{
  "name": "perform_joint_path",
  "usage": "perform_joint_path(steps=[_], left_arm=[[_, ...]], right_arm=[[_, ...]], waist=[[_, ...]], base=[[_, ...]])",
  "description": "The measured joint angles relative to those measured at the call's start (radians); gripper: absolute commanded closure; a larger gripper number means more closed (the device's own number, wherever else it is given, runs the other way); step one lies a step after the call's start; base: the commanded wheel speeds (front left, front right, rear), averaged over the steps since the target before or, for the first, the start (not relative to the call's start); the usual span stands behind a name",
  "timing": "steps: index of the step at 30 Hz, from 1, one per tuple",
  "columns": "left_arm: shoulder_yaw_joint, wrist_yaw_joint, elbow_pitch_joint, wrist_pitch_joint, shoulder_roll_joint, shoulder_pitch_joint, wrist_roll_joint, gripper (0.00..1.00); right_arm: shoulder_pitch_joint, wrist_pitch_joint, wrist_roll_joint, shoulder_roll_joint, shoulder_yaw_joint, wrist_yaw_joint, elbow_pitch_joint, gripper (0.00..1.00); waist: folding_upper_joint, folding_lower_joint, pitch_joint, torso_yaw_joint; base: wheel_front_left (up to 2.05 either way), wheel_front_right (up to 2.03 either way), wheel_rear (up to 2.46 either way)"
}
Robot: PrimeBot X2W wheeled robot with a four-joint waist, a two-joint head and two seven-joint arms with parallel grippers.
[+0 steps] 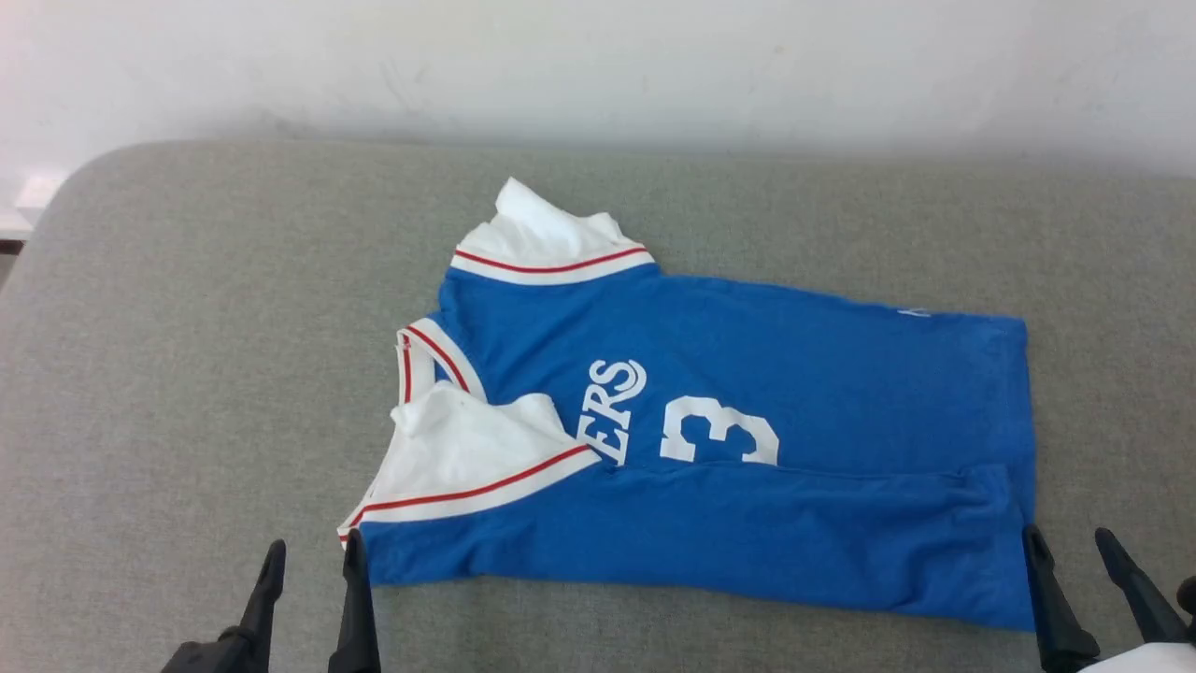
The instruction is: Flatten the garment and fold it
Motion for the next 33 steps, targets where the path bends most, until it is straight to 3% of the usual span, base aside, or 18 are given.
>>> perform_joint_path(steps=[4, 7, 14, 26, 27, 28, 33], left_arm=[[0.022, -0.021, 0.042, 0.0, -0.034, -0.002, 0.034, 0.0], [0.013, -0.043, 0.09, 0.018, -0.028, -0.021, 0.041, 0.0], [-0.037, -0.081, 0.189, 0.239, 0.036, -0.143, 0.041, 0.0], [-0.038, -0.108, 0.294, 0.415, 0.053, -0.217, -0.038, 0.0], [-0.041, -0.114, 0.296, 0.426, 0.057, -0.224, -0.041, 0.6], [-0.044, -0.125, 0.295, 0.434, 0.061, -0.228, -0.043, 0.98], [-0.046, -0.157, 0.291, 0.451, 0.061, -0.243, -0.072, 1.0]], right_arm=[[0.001, -0.007, 0.0, 0.004, 0.009, 0.0, 0.0, 0.0], [-0.001, -0.012, -0.009, 0.005, 0.012, 0.0, 0.0, 0.0], [-0.024, -0.001, -0.016, 0.007, 0.029, 0.0, 0.001, 0.0], [-0.065, 0.015, -0.008, 0.005, 0.031, 0.0, 0.022, 0.0], [-0.065, 0.015, -0.007, 0.002, 0.031, 0.0, 0.025, 0.0], [-0.067, 0.015, -0.007, -0.002, 0.033, 0.0, 0.027, 0.0], [-0.086, 0.042, -0.007, -0.044, 0.038, 0.0, 0.012, 0.0]], waist=[[0.0, 0.0002, -0.018, 0.006], [0.0, 0.0003, -0.016, 0.005], [0.0, 0.0004, 0.019, 0.0], [0.0, 0.0004, 0.092, -0.037], [0.0, 0.0003, 0.096, -0.039], [0.0, 0.0003, 0.1, -0.042], [0.0, 0.0004, 0.108, -0.044]], base=[[0.0, 0.0, 0.0], [0.0, 0.0, 0.0], [0.0, 0.0, 0.0], [0.0, 0.0, 0.0], [0.0, 0.0, 0.0], [0.0, 0.0, 0.0], [0.0, 0.0, 0.0]])
